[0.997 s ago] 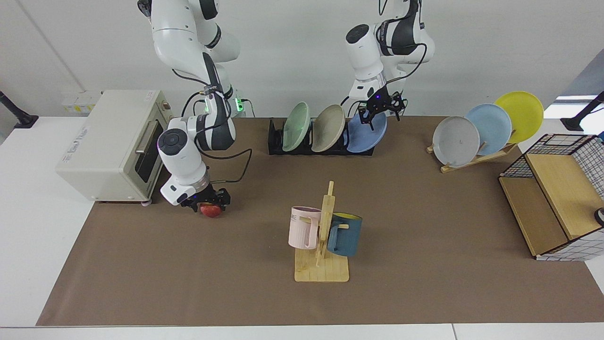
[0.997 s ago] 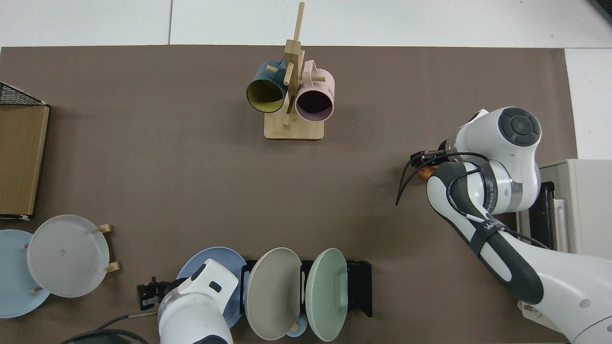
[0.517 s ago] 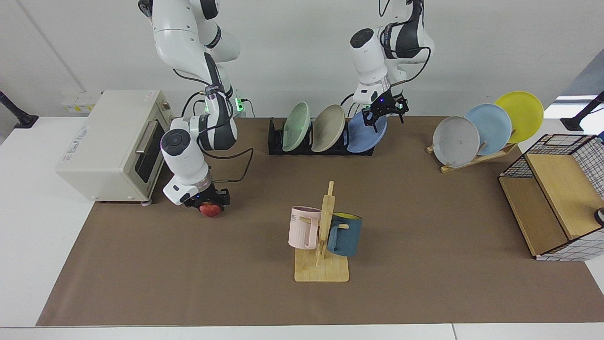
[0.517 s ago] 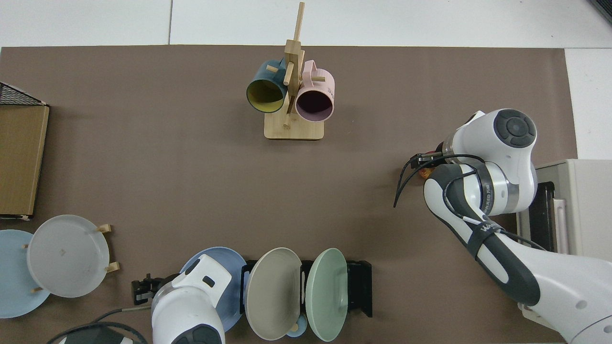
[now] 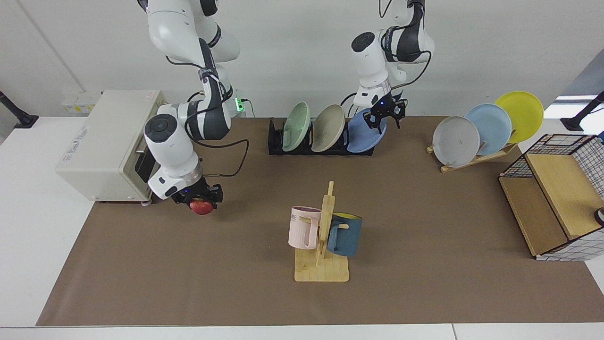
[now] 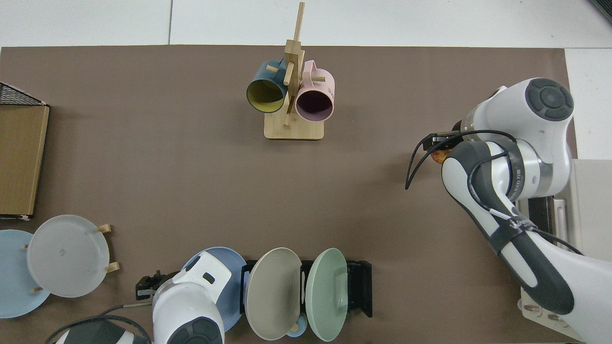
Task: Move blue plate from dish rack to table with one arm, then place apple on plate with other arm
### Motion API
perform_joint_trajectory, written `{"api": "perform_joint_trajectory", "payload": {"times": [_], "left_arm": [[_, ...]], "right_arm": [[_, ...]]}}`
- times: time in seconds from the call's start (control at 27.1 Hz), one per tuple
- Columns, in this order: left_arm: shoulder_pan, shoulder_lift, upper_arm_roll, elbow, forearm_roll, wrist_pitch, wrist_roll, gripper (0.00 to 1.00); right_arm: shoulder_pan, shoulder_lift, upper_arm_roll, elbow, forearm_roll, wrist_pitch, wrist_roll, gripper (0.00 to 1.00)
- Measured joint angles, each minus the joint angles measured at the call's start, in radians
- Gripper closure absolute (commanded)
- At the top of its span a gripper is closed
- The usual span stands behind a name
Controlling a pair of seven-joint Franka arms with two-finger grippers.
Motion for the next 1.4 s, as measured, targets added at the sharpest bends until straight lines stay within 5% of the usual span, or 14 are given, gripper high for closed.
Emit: {"api": "perform_joint_trajectory", "payload": {"times": [0.22,0.63,1.4], "left_arm": [[-0.003,0.000,-0.002,0.001,-0.003,0.008,0.001,1.00],[-0.003,-0.008,0.001,0.009,-0.004,0.002,0.040,1.00],[0.010,-0.002,-0.009,0.233,0.185,-0.245,0.046,1.00]], "right_arm": [[-0.005,-0.072,0.000,0.047,0.001,-0.116,0.004,1.00],[-0.006,-0.156,-0.001,0.205,-0.003,-0.399,0.005,1.00],[-0.012,-0.165,-0.001,0.190,-0.005,-0.410,0.003,1.00]]}}
